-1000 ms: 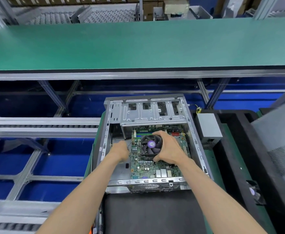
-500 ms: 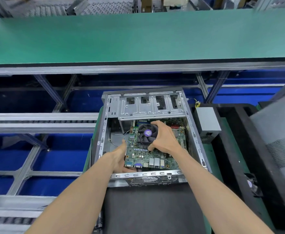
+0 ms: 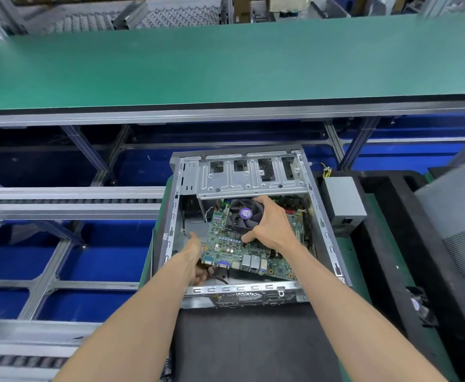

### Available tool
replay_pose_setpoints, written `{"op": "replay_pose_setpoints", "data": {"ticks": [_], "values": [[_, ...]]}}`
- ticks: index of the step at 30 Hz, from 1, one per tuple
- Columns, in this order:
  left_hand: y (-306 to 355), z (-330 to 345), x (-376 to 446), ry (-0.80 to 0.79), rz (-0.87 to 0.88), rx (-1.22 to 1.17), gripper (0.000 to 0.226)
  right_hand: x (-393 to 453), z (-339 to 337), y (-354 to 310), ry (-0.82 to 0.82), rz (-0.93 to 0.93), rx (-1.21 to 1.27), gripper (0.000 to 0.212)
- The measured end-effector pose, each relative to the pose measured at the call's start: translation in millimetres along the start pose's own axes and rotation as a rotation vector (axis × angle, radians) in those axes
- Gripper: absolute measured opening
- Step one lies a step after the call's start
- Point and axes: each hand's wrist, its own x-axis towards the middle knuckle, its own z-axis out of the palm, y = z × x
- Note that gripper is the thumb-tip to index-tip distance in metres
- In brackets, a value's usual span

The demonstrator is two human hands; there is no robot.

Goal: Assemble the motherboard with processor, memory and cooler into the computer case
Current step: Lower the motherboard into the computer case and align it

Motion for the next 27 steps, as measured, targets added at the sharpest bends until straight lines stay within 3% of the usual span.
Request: {"op": "replay_pose_setpoints", "data": {"ticks": [5, 9, 14, 17, 22, 27], "values": [[1, -2, 0, 0.012, -0.017, 0.144, 0.027, -4, -5, 4, -0.007, 0.028, -0.014, 0.092], [2, -2, -5, -0.035, 0.034, 0.350, 0.035, -6, -2, 4, -0.023, -0.001, -0.081, 0.099], [4, 1, -14, -0.037, 0.122, 0.577, 0.022, -5, 0, 7, -0.014, -0.013, -0.079, 0.091], [2, 2, -12, -0.041, 0.215, 0.740, 0.029, -4, 0, 7, -0.011, -0.017, -0.107, 0.093], [1, -3, -13, 0.120, 0.368, 0.952, 0.025, -3, 2, 7, -0.011, -0.021, -0.131, 0.095], [-1, -12, -10, 0.250, 0.544, 0.909, 0.005, -1, 6, 7, -0.018, -0.026, -0.176, 0.098]]}}
